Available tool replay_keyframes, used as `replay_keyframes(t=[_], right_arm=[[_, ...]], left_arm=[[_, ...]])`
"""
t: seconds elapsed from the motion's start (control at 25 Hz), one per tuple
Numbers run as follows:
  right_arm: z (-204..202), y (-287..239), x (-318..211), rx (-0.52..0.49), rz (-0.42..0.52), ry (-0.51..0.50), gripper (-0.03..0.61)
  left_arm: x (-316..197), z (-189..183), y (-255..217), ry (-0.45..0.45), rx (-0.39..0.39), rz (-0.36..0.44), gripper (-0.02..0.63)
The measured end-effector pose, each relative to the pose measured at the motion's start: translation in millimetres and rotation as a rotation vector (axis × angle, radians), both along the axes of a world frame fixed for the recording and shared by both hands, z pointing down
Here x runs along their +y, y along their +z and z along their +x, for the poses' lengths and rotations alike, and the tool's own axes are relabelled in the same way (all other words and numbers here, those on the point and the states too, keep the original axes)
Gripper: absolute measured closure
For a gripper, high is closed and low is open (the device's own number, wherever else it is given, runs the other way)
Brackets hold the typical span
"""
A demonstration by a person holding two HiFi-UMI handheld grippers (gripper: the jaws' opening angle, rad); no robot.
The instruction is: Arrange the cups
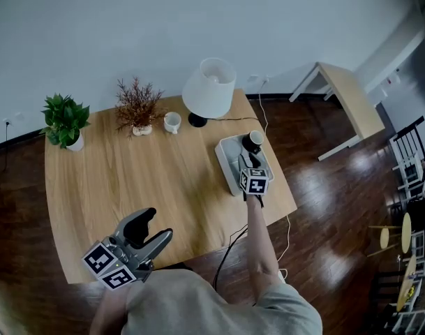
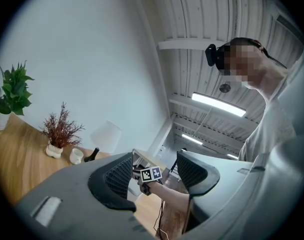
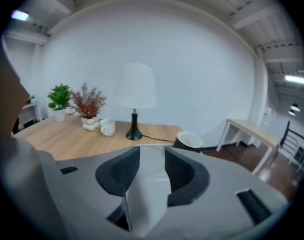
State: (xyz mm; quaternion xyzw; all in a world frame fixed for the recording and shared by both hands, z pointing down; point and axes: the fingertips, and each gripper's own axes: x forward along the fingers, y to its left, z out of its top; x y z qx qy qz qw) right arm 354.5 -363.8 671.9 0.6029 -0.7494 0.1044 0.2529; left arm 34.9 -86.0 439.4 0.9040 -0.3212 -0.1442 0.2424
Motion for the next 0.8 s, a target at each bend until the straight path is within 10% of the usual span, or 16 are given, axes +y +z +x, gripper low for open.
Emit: replay_keyframes(t=[0.36, 0.8], right_arm=[[-166.1, 35.1, -28.8, 0.079, -0.095, -0.376, 0.405], [-272.5, 88.3, -112.8, 0.115, -0.251, -0.374, 0.405]], left_arm=[[-6.6, -15.3, 2.9, -0.039, -0.012, 0.004, 0.345], [-24.8, -14.8, -23.7, -0.036, -0.066, 0.064, 0.347]])
